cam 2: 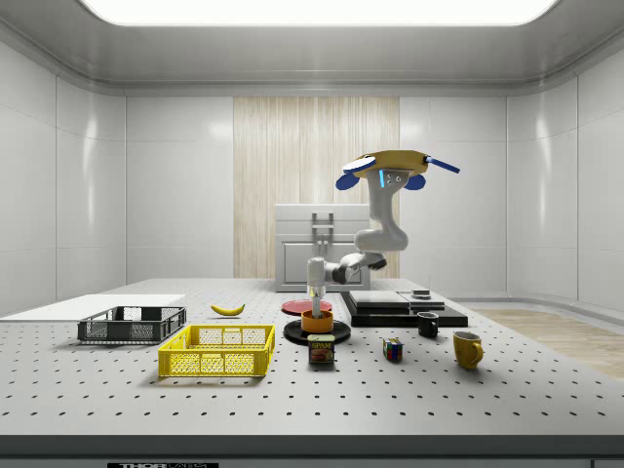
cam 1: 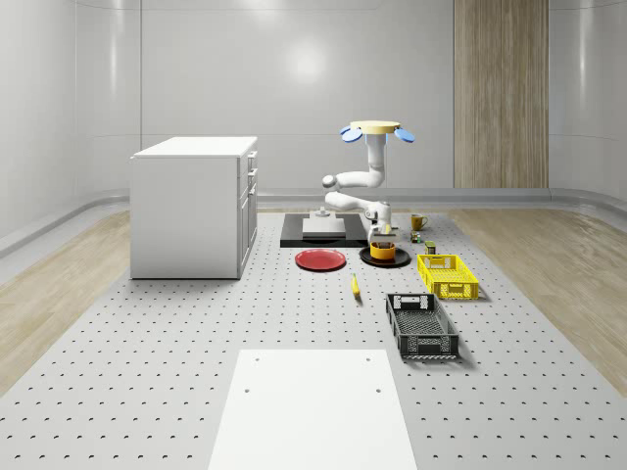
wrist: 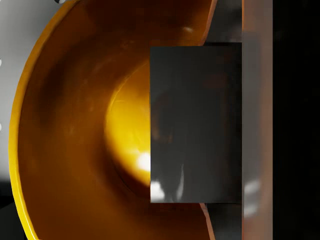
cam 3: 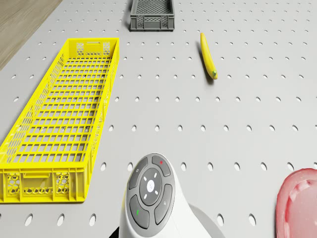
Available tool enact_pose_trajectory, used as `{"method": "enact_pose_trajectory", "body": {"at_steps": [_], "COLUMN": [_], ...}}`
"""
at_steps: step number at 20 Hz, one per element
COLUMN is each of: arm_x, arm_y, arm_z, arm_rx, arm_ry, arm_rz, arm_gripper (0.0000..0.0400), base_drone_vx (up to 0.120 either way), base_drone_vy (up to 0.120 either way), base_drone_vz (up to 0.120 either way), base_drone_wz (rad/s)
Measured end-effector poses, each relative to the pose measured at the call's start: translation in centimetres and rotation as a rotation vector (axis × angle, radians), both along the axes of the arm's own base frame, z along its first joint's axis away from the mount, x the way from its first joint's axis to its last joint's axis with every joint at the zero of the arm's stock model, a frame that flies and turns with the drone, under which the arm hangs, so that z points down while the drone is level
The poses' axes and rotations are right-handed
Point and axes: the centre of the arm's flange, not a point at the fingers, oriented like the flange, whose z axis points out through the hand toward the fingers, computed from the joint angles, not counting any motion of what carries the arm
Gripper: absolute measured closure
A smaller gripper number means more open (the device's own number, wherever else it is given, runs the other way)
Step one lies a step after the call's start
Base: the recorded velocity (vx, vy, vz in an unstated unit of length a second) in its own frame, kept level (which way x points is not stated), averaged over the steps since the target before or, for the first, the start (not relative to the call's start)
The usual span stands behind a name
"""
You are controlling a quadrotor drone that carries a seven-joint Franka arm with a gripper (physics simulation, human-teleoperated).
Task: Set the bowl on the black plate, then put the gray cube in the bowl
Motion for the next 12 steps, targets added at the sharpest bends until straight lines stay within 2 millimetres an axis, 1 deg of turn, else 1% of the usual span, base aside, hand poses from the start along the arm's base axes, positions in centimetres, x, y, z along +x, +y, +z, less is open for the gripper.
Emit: {"method": "enact_pose_trajectory", "body": {"at_steps": [2, 5, 9, 12], "arm_x": [0.0, 0.0, 0.0, 0.0], "arm_y": [0.0, 0.1, 0.1, 0.1], "arm_z": [-0.2, -1.0, -2.2, -2.7], "arm_rx": [0.000, 0.000, 0.000, 0.000], "arm_ry": [0.000, 0.000, 0.000, 0.000], "arm_rz": [0.000, 0.000, 0.000, 0.000], "arm_gripper": [0.0060, 0.0028, 0.0010, 0.0006], "base_drone_vx": [0.000, 0.000, 0.000, 0.000], "base_drone_vy": [0.000, 0.000, 0.000, 0.000], "base_drone_vz": [0.000, 0.000, 0.000, 0.000], "base_drone_wz": [0.000, 0.000, 0.000, 0.000]}}
